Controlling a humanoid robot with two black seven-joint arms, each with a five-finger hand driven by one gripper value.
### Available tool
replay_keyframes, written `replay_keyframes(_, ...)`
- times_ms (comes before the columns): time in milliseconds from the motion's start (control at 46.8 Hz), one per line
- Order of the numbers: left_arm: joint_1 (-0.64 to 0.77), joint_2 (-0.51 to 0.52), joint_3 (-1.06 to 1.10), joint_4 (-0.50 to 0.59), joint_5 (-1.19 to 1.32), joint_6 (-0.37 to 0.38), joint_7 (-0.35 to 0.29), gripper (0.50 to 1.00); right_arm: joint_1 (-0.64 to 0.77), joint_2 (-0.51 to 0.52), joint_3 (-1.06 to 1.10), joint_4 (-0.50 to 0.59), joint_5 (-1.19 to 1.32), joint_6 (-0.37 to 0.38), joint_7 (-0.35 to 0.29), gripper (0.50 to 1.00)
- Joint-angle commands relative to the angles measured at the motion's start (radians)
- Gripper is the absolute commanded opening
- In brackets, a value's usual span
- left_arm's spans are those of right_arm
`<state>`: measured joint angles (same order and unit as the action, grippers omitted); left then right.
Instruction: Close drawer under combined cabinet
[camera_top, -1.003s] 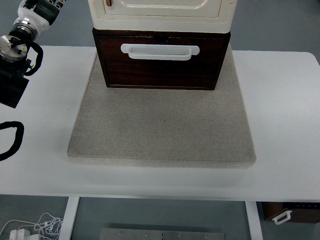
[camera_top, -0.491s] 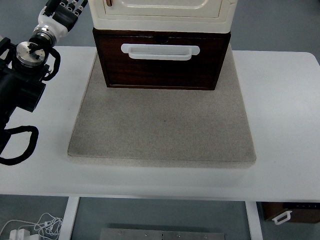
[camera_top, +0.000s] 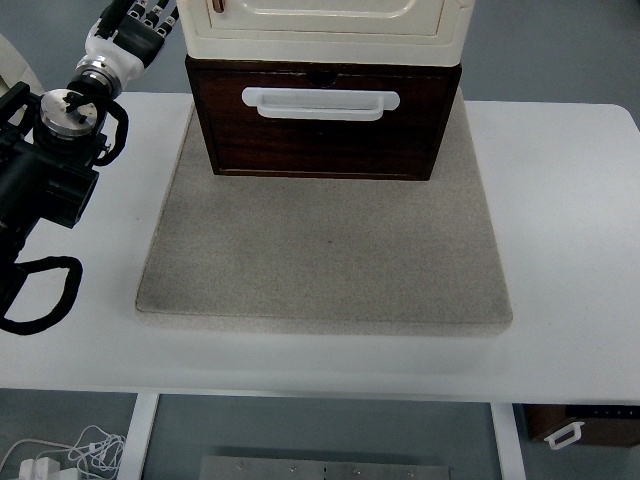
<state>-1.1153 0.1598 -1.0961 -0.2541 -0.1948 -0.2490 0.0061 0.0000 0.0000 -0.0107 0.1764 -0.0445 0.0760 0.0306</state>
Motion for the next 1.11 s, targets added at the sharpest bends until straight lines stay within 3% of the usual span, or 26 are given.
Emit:
replay_keyframes(0,-0.001,0.001,0.002,-0.001,0.0,-0.007,0.0,1.0,0.0,0.0,0.0,0.0,0.0,0.001,0.0,0.952)
replay_keyframes(1089,0.011,0.01,0.001,0.006,0.0,-0.042,-0.002,1.0,0.0,0.0,0.002,0.0,0.0,0.001,0.0,0.952)
